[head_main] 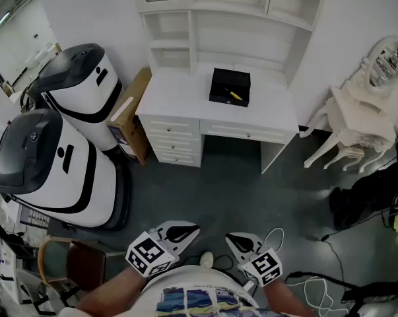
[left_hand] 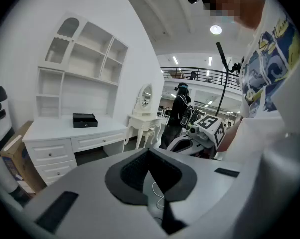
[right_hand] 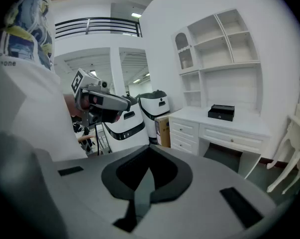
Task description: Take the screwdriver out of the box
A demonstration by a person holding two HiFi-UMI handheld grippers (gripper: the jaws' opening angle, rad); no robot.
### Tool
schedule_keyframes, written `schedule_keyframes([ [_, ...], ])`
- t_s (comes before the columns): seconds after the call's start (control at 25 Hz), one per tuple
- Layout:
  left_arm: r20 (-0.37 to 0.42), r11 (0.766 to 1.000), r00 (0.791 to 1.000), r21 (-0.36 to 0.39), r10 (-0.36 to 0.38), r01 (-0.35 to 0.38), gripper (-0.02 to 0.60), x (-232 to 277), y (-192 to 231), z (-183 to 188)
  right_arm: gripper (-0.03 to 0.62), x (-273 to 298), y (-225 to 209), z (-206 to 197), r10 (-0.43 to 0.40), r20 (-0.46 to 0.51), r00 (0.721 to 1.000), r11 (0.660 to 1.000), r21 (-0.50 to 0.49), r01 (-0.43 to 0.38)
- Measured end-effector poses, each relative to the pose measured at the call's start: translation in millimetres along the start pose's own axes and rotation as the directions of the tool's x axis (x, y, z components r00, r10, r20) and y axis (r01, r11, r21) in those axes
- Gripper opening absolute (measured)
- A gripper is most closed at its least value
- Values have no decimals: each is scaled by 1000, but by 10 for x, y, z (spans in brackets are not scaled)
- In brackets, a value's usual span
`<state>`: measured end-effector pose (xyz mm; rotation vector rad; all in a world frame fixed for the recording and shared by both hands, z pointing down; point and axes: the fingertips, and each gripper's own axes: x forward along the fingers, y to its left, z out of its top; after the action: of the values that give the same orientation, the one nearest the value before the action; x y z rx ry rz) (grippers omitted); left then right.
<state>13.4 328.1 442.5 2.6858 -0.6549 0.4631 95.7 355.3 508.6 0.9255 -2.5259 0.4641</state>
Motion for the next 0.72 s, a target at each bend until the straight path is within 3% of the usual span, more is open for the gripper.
schedule_keyframes([
  [0.36,-8,995,995,-12,98,-98,12,-20,232,3,25,96,-181,37,24,16,1000,1000,-10,-24],
  [0.56,-22,998,998,-7,66,-66,12,147,315,48,25,188,-298,106,36,12,999,998,45,-36],
  [0.72,-14,1000,1000,8,16,-16,12,314,596,124,26,418,-587,107,-9,4,1000,999,51,9],
])
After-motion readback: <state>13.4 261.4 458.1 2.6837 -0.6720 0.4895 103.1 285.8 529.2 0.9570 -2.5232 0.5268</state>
